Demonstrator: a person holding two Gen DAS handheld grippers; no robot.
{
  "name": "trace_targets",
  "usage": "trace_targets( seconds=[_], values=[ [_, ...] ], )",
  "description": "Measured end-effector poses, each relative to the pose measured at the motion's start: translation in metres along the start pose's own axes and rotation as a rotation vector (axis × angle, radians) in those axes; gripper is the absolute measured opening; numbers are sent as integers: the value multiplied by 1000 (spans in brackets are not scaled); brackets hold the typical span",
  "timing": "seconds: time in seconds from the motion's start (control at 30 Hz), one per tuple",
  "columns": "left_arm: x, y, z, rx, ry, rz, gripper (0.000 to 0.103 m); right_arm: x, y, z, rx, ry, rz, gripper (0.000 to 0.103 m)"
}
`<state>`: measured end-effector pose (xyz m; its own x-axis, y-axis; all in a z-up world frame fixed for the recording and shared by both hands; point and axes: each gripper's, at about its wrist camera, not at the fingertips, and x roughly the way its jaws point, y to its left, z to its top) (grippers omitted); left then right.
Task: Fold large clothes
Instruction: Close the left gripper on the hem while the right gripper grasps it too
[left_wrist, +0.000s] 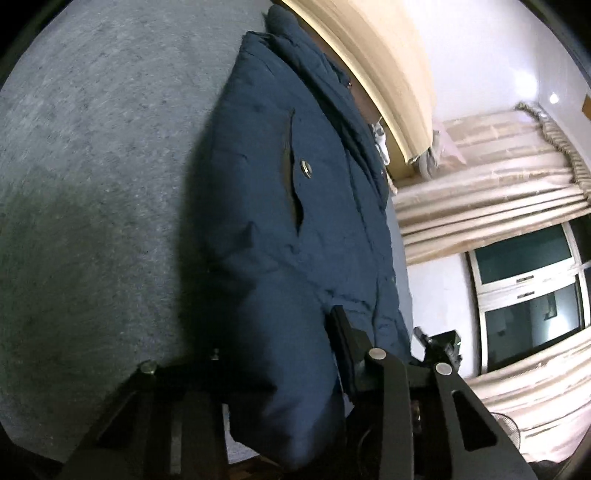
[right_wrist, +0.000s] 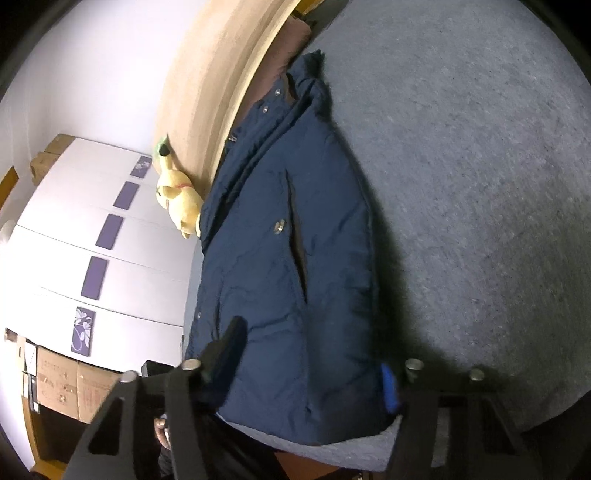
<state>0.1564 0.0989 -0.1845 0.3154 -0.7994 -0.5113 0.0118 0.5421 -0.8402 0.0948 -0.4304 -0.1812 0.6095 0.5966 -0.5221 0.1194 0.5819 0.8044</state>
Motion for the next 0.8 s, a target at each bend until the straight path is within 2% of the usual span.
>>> trace_targets(
  seconds=[0.07, 0.13, 0.2, 0.27, 0.3, 0.33, 0.37, 0.4, 0.5, 0.6, 0.67, 0.73, 0.77, 0.8],
  values=[
    [2, -1, -2, 8, 2, 9, 41, 0, -5, -1, 20, -9, -21, 63],
    [2, -1, -1, 8, 4, -8, 50, 2, -9, -1, 36, -8, -15, 63],
    [8, -7, 0, 7, 3, -16, 55, 4, -8, 0, 34, -7, -21, 64],
    [-3, -1, -2, 13, 3, -4, 56, 6, -6, 0, 29, 7, -14, 63],
    [0, -4, -1, 16, 1, 3, 54, 7, -5, 0, 33, 16, -2, 55],
    [1, -5, -1, 26, -6, 14, 43, 6, -3, -1, 53, 28, 46, 32],
    [-1, -10, -2, 45, -20, 28, 31, 2, 3, -1, 55, 25, 91, 24],
    [-5, -13, -3, 72, -34, 36, 24, -5, 11, -1, 31, 9, 109, 23],
    [-2, -7, -2, 67, -30, 73, 23, -12, 14, 2, 3, 1, 84, 23],
    [3, -3, -3, 67, -28, 102, 23, 0, -11, 0, 76, 37, 4, 26],
    [4, -5, -4, 64, -30, 102, 28, 3, -21, -4, 112, 22, 5, 33],
    [6, -6, -3, 63, -28, 93, 40, 3, -24, -7, 130, -2, 57, 48],
    [8, -8, -3, 64, -25, 87, 43, 4, -22, -7, 121, 1, 68, 51],
    [9, -10, -2, 69, -22, 81, 50, 5, -22, -7, 114, 8, 77, 58]
  ],
)
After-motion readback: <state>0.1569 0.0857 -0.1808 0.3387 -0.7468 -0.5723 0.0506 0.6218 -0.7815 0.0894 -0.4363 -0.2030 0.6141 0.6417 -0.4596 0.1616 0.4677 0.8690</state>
